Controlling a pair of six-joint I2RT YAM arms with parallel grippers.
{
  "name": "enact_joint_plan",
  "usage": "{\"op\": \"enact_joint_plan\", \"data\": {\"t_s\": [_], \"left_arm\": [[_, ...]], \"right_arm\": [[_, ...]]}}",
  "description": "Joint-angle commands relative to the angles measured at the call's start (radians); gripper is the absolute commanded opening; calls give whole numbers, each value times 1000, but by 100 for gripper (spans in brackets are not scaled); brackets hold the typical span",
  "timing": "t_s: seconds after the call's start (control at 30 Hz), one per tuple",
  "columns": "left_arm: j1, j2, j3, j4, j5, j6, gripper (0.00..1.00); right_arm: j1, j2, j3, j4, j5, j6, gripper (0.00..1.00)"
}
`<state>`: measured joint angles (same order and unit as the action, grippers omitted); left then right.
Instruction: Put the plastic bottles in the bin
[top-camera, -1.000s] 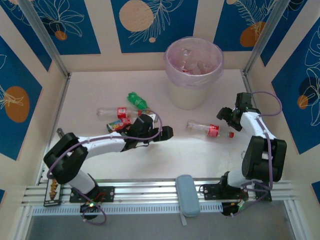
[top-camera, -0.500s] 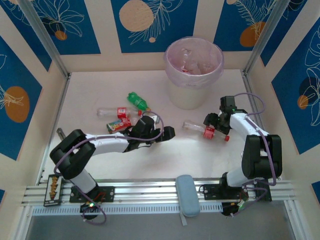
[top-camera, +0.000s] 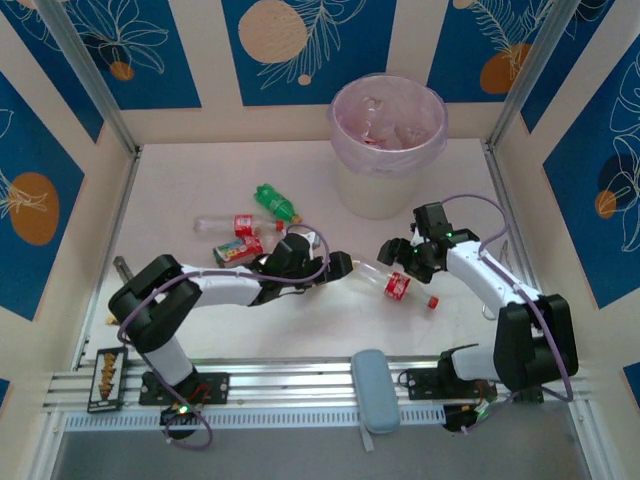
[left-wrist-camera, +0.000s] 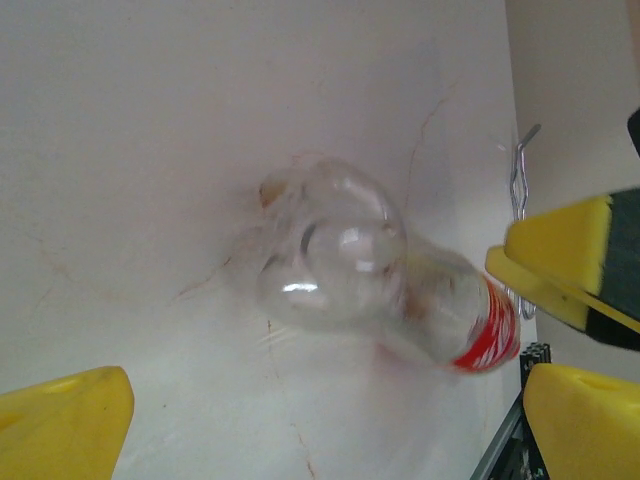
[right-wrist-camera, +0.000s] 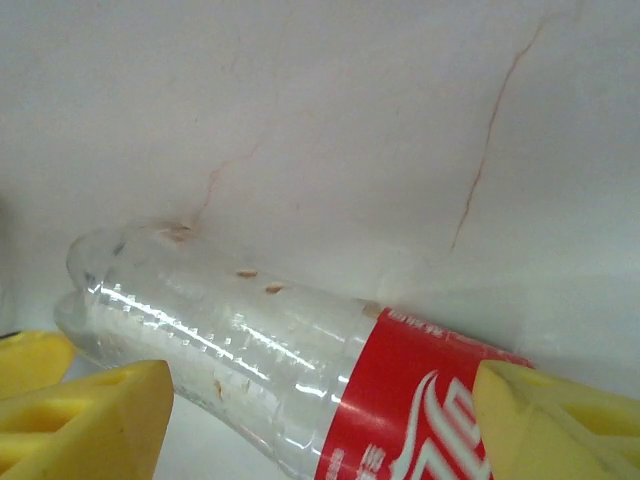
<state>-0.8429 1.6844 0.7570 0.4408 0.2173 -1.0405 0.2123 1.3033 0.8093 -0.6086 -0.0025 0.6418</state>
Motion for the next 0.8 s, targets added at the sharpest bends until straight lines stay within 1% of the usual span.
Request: {"op": "enact_joint_plan", "data": {"t_s": [0.0,0.07,0.13,0.3,0.4,0.5,0.67,0.77], "left_arm": [[-14,32,1,75,32,-36,100],[-25,65,22,98,46,-52,100],[-43,101,48,133,63,-76,100],[-82,218,105,273,103,-177,99],[-85,266,126,322,106,-218,99],[-84,270,165,257,72,-195,98],[-80,270,281,128,59,-128,99],[-72,281,318,108,50,-121,99]], "right_arm": [[-43,-60,11,-98,-10,-15,80],[-80,-76,12,-141,4,-55,80],[-95,-92,-2,-168,-15,-72,80],[-66,-156,-86,-154,-110,-31,82],[-38,-179,-117,-146,-131,-7,82],[0,-176,-147,-132,-143,15,82],[58,-177,-176,-89,-129,64,82],[71,-177,-193,-63,-129,79,83]]}}
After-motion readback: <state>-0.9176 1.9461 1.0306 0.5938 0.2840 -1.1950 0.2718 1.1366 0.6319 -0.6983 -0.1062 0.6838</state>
